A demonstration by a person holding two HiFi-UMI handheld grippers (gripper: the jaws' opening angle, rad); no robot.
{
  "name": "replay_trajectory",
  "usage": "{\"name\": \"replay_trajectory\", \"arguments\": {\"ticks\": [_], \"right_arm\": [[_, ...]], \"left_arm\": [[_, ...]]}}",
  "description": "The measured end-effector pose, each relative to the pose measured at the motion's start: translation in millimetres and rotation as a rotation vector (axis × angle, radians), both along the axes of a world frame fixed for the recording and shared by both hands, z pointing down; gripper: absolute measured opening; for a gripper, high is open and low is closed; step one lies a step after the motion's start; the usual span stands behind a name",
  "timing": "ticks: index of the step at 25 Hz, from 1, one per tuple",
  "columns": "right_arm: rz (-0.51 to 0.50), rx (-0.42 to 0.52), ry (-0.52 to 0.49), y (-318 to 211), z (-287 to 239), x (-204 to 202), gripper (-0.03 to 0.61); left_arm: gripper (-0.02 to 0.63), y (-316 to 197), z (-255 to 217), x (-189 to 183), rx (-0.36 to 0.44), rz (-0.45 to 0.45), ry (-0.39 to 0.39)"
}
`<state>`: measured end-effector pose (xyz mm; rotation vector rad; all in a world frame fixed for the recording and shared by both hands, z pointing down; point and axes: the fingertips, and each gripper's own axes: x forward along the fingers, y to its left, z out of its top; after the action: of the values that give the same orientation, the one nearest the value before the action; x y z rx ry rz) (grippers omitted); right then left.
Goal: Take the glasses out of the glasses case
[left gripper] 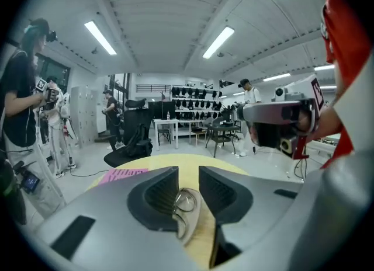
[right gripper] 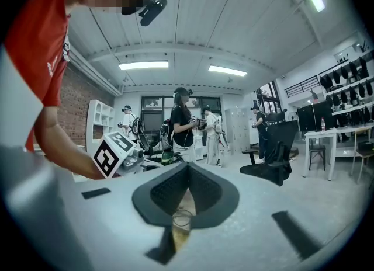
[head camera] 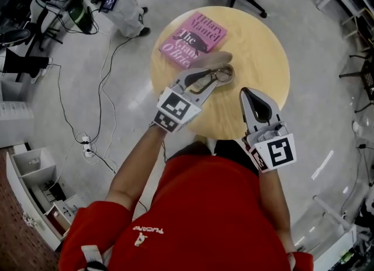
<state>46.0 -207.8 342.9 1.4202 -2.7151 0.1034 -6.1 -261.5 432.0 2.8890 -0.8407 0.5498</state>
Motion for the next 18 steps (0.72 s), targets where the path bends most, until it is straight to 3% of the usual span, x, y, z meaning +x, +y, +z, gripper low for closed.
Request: {"name": "replay_trajectory", "arguments": {"ticks": [8,18], "right_arm": [[-0.027,-0.026,0.011,-12.0,10.5,16.0,0.005],[-0.034,-0.049,0.024,-20.3,23.4,36.2,0.005]], "left_arm": [[0.164,-14.9,53.7,22.4,-0.074,0.102,-0.216],[0.189,-32.2,99.8,30.7,-0.118,0.197,-0.464]]}}
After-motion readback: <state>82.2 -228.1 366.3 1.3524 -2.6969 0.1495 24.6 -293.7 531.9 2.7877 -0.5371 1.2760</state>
